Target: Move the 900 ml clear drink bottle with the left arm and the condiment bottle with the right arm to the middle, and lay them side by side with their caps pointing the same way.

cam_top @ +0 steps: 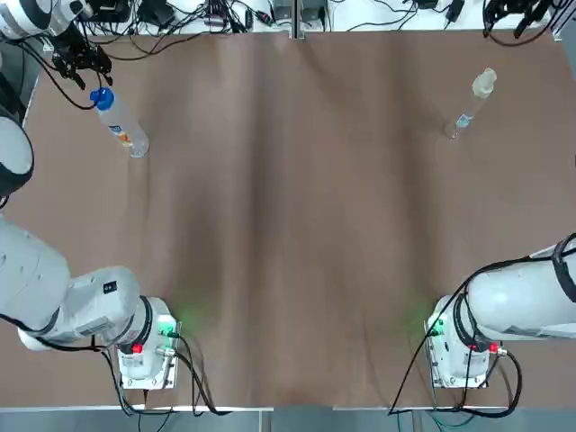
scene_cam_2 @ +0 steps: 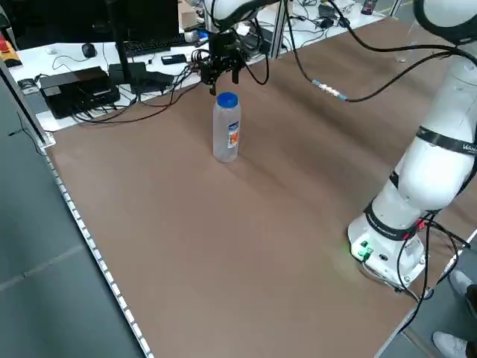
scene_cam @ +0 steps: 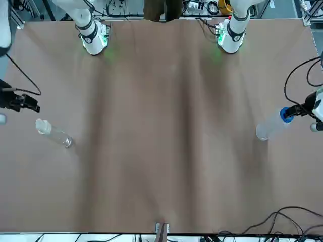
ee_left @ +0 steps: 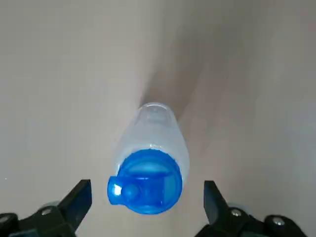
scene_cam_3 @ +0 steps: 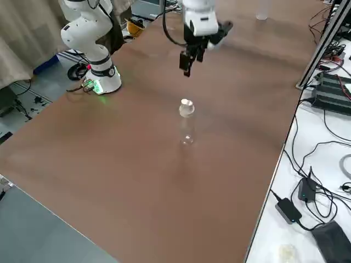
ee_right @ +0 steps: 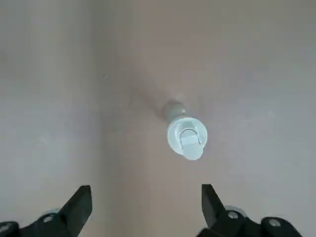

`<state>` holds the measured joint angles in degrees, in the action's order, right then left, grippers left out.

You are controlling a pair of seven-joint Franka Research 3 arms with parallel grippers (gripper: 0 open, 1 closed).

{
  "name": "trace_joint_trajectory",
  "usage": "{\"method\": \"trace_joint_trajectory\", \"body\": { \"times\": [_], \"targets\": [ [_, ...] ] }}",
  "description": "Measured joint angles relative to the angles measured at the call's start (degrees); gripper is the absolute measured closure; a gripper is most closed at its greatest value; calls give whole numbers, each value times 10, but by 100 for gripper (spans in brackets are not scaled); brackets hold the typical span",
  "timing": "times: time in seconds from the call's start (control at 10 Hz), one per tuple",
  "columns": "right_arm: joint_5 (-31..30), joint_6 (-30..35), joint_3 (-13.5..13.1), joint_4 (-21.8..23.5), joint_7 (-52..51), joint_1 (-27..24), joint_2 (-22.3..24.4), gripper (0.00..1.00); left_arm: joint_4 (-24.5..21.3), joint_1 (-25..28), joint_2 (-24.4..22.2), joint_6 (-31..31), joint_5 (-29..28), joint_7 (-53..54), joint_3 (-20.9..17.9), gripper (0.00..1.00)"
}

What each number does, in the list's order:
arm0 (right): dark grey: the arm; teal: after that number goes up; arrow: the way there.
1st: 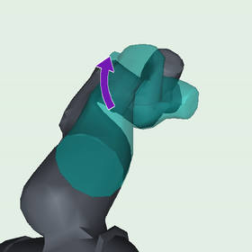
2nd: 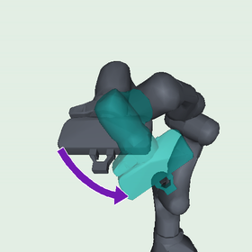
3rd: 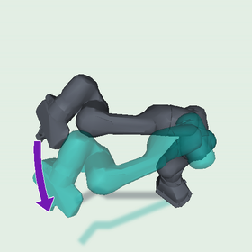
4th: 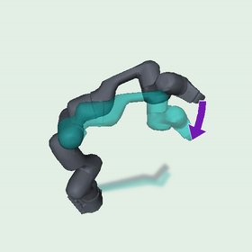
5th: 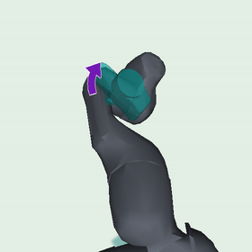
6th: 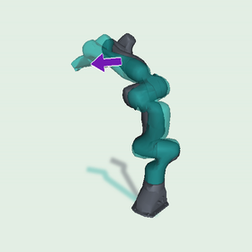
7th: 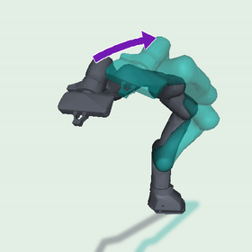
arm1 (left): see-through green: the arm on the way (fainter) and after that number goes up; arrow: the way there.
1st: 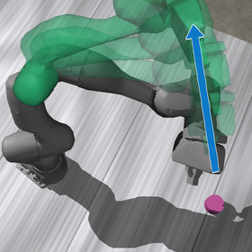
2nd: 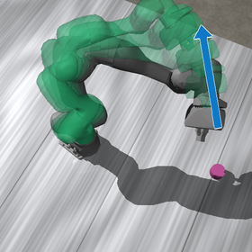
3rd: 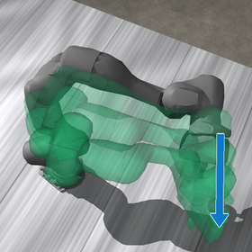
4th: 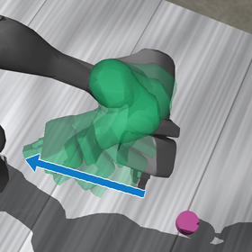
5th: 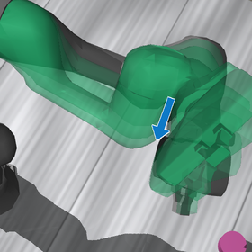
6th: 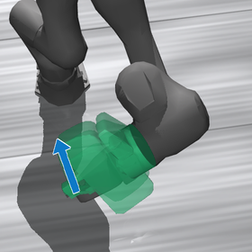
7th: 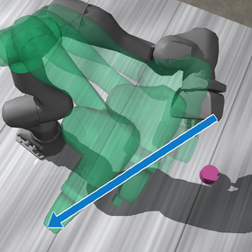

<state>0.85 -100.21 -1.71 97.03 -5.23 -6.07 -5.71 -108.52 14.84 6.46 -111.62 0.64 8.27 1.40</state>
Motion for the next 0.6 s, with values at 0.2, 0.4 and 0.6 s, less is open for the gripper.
{"method": "trace_joint_trajectory", "body": {
  "times": [0.2,0.4,0.6],
  "targets": [
    [0,-42,0,37,-3,-5,-5,2,-34,0,-16,-35,0,0,0,0],
    [-1,-68,-1,49,-8,-10,-21,2,-86,0,-32,-88,0,0,0,0],
    [-1,-76,-1,50,-21,-20,-42,3,-101,0,-37,-100,0,0,0,0]
  ]
}}
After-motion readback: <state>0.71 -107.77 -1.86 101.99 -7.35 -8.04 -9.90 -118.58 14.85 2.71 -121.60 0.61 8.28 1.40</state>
